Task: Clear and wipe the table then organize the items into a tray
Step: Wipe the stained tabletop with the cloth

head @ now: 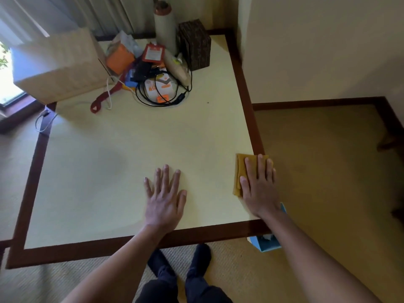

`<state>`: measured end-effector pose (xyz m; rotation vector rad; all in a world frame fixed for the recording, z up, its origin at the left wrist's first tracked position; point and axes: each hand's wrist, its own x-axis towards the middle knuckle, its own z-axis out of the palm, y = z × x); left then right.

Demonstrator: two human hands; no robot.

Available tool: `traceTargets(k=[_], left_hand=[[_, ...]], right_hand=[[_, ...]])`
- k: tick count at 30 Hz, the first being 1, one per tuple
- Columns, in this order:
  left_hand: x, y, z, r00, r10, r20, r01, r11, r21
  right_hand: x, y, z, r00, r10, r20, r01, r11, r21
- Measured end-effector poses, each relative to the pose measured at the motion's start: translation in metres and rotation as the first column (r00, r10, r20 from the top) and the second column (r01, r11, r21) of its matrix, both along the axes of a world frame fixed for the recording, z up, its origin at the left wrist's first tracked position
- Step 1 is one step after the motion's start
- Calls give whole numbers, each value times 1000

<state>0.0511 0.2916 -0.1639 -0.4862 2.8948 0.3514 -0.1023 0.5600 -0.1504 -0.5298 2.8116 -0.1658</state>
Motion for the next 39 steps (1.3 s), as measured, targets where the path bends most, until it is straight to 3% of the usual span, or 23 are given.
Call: traceTargets(k=[10, 13, 17, 21, 24, 27, 32, 39], left_hand=[[2, 1, -3, 999, -8, -45, 8, 1000, 11], [0, -4, -4, 998, -6, -61, 6, 1000, 6], [2, -7, -4, 998, -8, -65, 9, 1000, 3], [0, -4, -4, 999, 9, -48, -9, 1000, 18], [0, -4, -2, 1000, 10, -27, -10, 1000, 6], [0, -3, 0, 1000, 14, -3, -14, 1000, 0], [-2, 0, 2, 1000, 15, 15, -15, 1000, 0], [-3, -7, 17, 996, -33, 81, 30, 998, 46]], right_hand=[[-192, -103, -3, 997, 73, 15, -72, 997, -25], [-210, -119, -7, 999, 51, 0, -51, 999, 8], [-151, -96, -11, 986, 145, -83, -143, 989, 34], [-36, -50, -1, 995, 96, -34, -97, 995, -20], [52, -7, 6, 977, 215, -1, -215, 976, -32], [68, 30, 3, 953, 303, -24, -304, 953, -14], [68, 25, -2, 994, -96, -52, 97, 995, 20], [122, -21, -1, 991, -111, -70, 111, 994, -9]])
